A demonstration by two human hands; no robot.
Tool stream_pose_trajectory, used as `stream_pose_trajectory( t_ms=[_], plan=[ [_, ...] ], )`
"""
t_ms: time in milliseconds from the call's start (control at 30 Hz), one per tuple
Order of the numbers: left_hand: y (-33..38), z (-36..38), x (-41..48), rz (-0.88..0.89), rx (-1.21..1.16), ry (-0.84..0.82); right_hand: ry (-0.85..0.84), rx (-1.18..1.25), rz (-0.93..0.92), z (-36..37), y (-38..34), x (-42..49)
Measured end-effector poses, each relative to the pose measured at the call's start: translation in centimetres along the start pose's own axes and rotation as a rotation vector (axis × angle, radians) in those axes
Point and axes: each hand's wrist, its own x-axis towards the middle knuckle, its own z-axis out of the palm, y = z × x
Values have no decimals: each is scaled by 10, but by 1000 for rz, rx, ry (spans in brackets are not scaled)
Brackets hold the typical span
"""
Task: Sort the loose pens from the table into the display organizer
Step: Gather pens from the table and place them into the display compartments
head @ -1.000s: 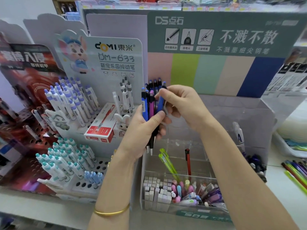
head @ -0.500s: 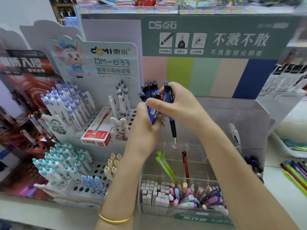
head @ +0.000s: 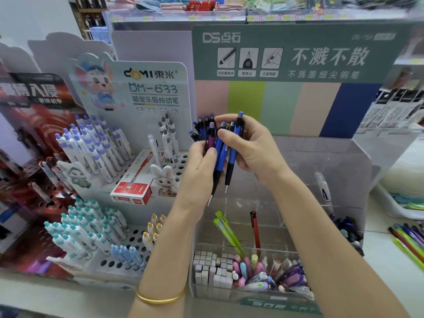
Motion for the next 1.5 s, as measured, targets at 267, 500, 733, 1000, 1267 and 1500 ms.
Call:
stream_pose_trajectory(
  t_ms=[267,500,733,1000,1267,1500],
  plan=[
    [-1,-2,6,-51,-46,-1,72,3,-42,-4,4,10],
    [-8,-21,15,37,106,226,406,-168,-301,-22,-14,44],
    [-7,-20,13,-25,-5,201,263,-775,-407,6,-9,69],
    [-4,-19,11,-62,-69,188,95,-1019,-174,24,3,81],
    [-9,-24,13,-11,-128,97,210,-762,-166,6,4,46],
    [-4,-10,10,6,-22,-201,-210,-265,144,-9,0,14]
  ],
)
